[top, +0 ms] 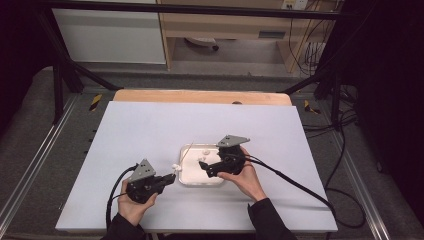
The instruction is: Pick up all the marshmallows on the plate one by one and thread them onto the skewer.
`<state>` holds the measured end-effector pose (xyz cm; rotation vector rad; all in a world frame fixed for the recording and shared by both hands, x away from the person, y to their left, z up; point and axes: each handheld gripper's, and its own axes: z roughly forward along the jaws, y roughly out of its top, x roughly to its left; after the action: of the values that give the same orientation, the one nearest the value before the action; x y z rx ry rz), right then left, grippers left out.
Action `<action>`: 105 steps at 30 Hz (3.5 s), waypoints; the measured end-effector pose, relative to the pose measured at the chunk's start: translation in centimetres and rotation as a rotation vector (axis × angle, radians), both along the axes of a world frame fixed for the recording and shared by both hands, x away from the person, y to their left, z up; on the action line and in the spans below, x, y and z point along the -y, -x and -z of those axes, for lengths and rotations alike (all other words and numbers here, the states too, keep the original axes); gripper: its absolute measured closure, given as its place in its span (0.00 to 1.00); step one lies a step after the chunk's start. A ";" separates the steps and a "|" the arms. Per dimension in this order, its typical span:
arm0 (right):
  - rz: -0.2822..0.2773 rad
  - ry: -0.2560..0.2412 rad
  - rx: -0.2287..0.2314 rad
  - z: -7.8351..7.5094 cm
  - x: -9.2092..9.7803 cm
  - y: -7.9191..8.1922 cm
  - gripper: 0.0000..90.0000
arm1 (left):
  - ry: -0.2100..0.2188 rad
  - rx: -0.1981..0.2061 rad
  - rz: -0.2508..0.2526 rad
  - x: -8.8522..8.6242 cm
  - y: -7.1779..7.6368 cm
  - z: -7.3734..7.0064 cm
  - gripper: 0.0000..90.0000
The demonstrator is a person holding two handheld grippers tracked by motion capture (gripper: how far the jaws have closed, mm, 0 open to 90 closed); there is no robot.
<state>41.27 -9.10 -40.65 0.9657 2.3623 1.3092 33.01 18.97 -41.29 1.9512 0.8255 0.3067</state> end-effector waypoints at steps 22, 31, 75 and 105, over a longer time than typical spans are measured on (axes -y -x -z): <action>-0.024 0.090 -0.110 2.9 -2.4 -3.3 0.49 | 0.015 -0.010 -0.009 -0.5 -0.3 0.0 0.98; -0.029 0.097 -0.120 3.9 -2.5 -4.1 0.63 | 0.021 -0.014 -0.006 -0.4 -0.3 0.1 0.98; -0.129 -0.113 -0.022 -4.5 3.0 0.7 0.84 | 0.004 -0.008 0.050 0.8 0.1 0.3 0.98; -0.168 -0.323 -0.083 -6.7 4.4 1.6 0.84 | -0.019 0.026 0.139 3.1 1.0 0.4 0.99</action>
<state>39.64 -13.47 -33.91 0.9383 2.3822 1.7899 32.01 15.84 -41.65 2.0072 0.6689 0.2577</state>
